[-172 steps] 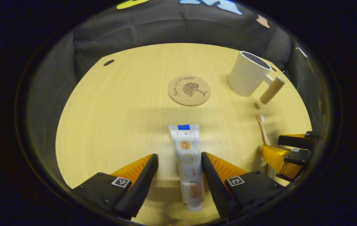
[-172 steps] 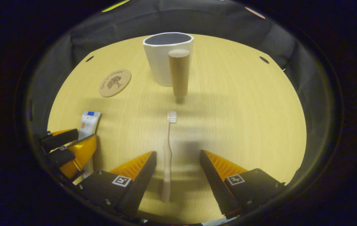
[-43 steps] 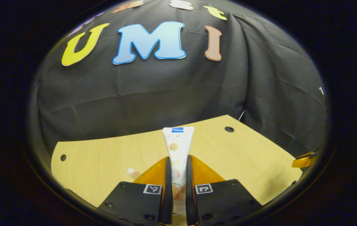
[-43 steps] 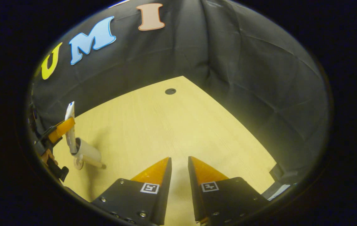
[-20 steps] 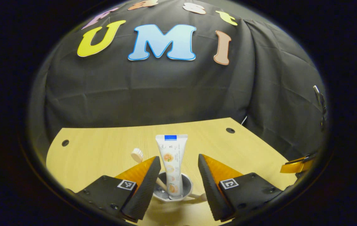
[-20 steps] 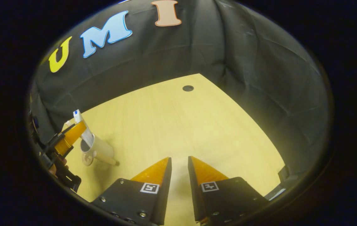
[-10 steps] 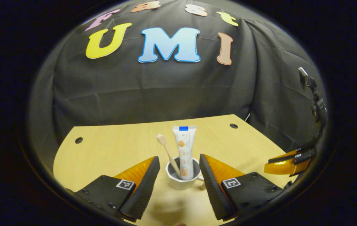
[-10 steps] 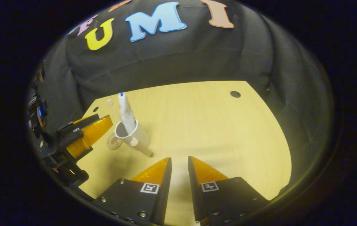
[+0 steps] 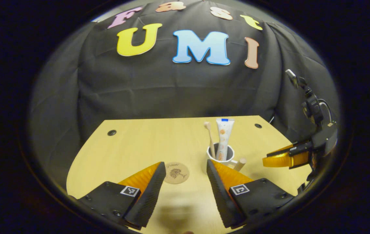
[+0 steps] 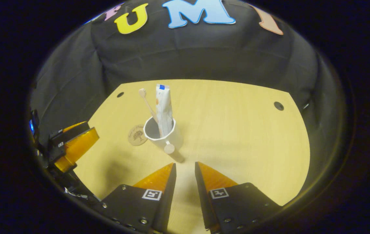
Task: Put the toothbrush and toothpaste on the desktop into the cup, then pick up the cup and place it on the coaster on the desktop.
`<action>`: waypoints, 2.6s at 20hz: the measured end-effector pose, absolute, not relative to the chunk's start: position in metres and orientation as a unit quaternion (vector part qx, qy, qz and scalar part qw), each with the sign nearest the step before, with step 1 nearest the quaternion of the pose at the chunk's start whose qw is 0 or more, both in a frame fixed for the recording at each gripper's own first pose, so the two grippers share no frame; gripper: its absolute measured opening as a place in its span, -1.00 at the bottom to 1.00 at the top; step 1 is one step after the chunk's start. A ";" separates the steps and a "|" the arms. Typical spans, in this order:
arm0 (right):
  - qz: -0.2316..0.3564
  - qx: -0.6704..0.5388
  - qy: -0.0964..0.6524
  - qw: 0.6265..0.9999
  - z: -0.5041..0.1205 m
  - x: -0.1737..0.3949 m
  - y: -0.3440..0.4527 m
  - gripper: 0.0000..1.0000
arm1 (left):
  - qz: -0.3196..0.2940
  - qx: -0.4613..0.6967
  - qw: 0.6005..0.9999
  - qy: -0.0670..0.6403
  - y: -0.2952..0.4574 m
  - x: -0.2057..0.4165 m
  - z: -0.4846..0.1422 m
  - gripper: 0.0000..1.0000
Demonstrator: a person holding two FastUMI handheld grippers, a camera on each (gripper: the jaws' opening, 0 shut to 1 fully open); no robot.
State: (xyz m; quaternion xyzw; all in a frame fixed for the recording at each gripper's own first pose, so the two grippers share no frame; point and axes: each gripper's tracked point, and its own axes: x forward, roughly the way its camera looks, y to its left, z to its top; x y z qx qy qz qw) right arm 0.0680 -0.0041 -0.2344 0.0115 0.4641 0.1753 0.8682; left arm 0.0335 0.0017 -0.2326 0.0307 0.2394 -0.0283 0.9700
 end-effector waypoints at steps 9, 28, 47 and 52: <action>0.226 -0.065 0.526 0.817 -0.248 0.095 0.030 -0.21 | 0.088 0.001 0.962 0.258 0.107 -0.028 -0.236 0.72; 0.260 -0.134 0.593 0.750 -0.308 0.111 0.054 -0.16 | 0.176 -0.028 0.942 0.284 0.140 -0.060 -0.252 0.72; 0.233 -0.109 0.571 0.780 -0.290 0.119 0.061 -0.76 | 0.179 -0.029 0.941 0.287 0.143 -0.068 -0.245 0.72; 0.240 -0.097 0.558 0.788 -0.277 0.124 0.074 -0.77 | 0.186 -0.031 0.939 0.289 0.147 -0.079 -0.243 0.72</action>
